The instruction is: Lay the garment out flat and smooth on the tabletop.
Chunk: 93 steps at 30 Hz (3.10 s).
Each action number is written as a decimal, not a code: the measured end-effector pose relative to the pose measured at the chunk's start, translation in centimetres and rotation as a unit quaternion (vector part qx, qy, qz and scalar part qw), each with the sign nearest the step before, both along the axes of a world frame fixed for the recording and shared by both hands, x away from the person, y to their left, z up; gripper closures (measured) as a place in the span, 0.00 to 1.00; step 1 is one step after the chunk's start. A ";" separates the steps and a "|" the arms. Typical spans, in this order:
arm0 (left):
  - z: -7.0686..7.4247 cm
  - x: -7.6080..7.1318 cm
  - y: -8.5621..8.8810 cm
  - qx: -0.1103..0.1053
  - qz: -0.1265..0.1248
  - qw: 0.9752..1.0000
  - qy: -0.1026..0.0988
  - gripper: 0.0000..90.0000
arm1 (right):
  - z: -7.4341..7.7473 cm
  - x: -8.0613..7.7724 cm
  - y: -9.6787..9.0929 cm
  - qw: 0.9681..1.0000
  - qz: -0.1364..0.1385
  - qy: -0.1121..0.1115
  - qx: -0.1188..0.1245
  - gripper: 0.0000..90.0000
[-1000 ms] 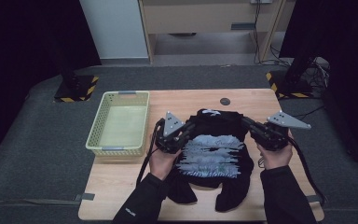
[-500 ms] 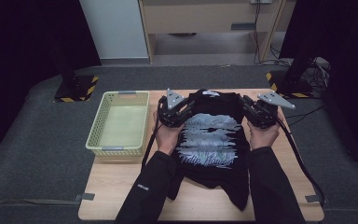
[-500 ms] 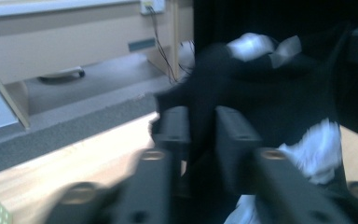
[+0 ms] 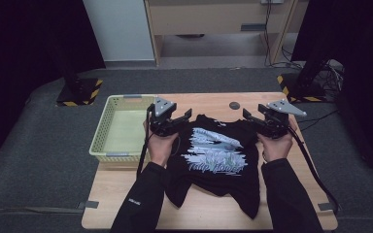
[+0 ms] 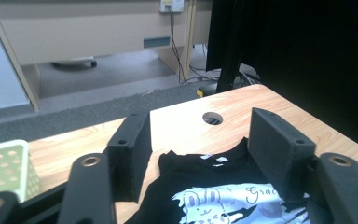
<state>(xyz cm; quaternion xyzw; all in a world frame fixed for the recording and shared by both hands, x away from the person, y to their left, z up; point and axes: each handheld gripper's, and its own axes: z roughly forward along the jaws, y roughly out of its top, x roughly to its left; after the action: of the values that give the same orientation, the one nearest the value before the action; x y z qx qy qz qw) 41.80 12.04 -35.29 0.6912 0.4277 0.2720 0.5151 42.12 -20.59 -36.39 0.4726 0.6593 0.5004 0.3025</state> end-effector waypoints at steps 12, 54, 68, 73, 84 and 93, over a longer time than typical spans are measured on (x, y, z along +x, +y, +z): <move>-0.3 -3.7 2.3 0.014 -0.022 1.000 0.010 0.31 | -1.0 -2.8 -0.8 0.999 0.040 0.015 -0.007 0.24; -12.6 -12.4 6.1 0.111 -0.003 0.990 0.090 0.13 | -10.7 -10.8 -2.9 0.983 0.090 0.125 -0.100 0.06; -15.0 -12.6 5.2 0.154 -0.021 0.980 0.127 0.07 | -12.2 -11.3 -2.1 0.971 0.090 0.163 -0.148 0.05; -15.6 -12.5 4.7 0.173 -0.027 0.975 0.137 0.06 | -13.0 -11.4 -1.7 0.963 0.094 0.181 -0.175 0.05; -16.6 -12.5 3.7 0.208 -0.048 0.964 0.156 0.05 | -14.6 -11.3 -0.9 0.944 0.102 0.225 -0.218 0.06; -17.0 -12.6 3.4 0.229 -0.054 0.958 0.165 0.06 | -15.4 -11.0 -1.5 0.937 0.096 0.260 -0.215 0.04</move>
<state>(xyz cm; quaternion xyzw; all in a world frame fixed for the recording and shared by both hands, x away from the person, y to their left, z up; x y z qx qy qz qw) 29.23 15.47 -52.25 0.8482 0.3947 0.2162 0.2792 31.10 -22.10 -51.79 0.4446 0.8488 0.2332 0.1656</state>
